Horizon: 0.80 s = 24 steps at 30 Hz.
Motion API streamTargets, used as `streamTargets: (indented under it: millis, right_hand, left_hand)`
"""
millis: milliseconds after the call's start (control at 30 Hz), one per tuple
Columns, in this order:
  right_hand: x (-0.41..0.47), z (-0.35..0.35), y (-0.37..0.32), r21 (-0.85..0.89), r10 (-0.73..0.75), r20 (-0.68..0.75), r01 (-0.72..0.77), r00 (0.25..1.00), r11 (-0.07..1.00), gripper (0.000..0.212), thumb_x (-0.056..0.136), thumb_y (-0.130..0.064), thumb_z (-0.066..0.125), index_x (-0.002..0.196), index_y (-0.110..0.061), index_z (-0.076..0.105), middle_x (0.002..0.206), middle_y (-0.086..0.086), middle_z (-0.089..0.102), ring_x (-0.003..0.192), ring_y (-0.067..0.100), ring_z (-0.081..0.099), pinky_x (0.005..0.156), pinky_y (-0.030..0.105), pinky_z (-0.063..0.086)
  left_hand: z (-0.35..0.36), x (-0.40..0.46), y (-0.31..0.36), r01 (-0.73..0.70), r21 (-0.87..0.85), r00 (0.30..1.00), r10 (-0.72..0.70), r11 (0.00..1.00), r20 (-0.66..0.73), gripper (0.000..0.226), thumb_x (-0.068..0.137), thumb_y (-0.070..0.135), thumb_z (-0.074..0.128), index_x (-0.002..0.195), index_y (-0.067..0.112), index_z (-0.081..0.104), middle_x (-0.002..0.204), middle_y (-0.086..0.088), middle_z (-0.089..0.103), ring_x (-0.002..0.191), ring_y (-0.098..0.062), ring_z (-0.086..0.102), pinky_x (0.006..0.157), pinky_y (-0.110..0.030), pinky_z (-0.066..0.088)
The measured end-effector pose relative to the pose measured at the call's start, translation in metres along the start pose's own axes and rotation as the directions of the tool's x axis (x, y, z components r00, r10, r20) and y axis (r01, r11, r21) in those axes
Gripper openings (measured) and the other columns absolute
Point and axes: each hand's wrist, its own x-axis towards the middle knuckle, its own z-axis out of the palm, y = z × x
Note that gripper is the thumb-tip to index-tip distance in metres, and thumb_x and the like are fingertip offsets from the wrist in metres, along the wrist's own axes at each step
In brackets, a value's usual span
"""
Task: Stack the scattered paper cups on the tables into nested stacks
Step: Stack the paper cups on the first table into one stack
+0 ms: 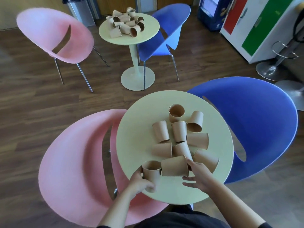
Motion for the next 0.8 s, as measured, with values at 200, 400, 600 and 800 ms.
streamTargets:
  millis: [200, 400, 600, 800]
  right_hand:
    - [-0.003, -0.02, -0.002, 0.108, -0.072, -0.039, 0.076, 0.997, 0.991, 0.046, 0.089, -0.045, 0.058, 0.12, -0.011, 0.057, 0.121, 0.004, 0.055, 0.093, 0.039, 0.062, 0.078, 0.046, 0.057]
    - [-0.005, -0.036, -0.005, 0.176, -0.122, -0.069, 0.133, 0.99, 0.975, 0.02, 0.09, -0.041, 0.058, 0.09, -0.02, 0.06, 0.105, -0.002, 0.056, 0.096, 0.042, 0.061, 0.085, 0.047, 0.054]
    - [-0.004, -0.035, -0.009, 0.155, -0.185, -0.097, 0.198, 0.978, 0.968, 0.019, 0.091, -0.038, 0.058, 0.093, -0.019, 0.06, 0.108, 0.006, 0.058, 0.095, 0.041, 0.061, 0.087, 0.045, 0.053]
    - [-0.012, -0.018, -0.019, 0.005, -0.413, -0.072, 0.414, 0.908, 0.91, 0.02, 0.092, -0.036, 0.056, 0.086, -0.019, 0.067, 0.098, 0.004, 0.062, 0.092, 0.024, 0.063, 0.087, 0.037, 0.054]
  left_hand:
    - [0.025, 0.018, 0.001, -0.153, 0.224, 0.974, 0.184, 0.963, -0.128, 0.082, 0.047, 0.024, 0.093, 0.117, 0.036, 0.052, 0.099, 0.009, 0.067, 0.091, -0.017, 0.062, 0.073, -0.027, 0.046]
    - [0.042, 0.027, 0.003, -0.162, 0.334, 0.952, 0.236, 0.929, -0.193, 0.075, 0.051, 0.039, 0.089, 0.115, 0.046, 0.049, 0.099, 0.013, 0.066, 0.093, -0.015, 0.063, 0.072, -0.029, 0.049]
    - [0.048, 0.028, 0.004, -0.232, 0.24, 0.937, 0.283, 0.943, -0.205, 0.068, 0.059, 0.025, 0.088, 0.102, 0.054, 0.043, 0.103, 0.021, 0.063, 0.099, -0.012, 0.061, 0.076, -0.026, 0.043]
    - [0.043, 0.021, 0.001, -0.306, 0.206, 0.911, 0.348, 0.929, -0.219, 0.124, 0.042, 0.043, 0.095, 0.143, 0.031, 0.025, 0.136, 0.02, 0.032, 0.116, -0.002, 0.041, 0.095, -0.025, 0.039]
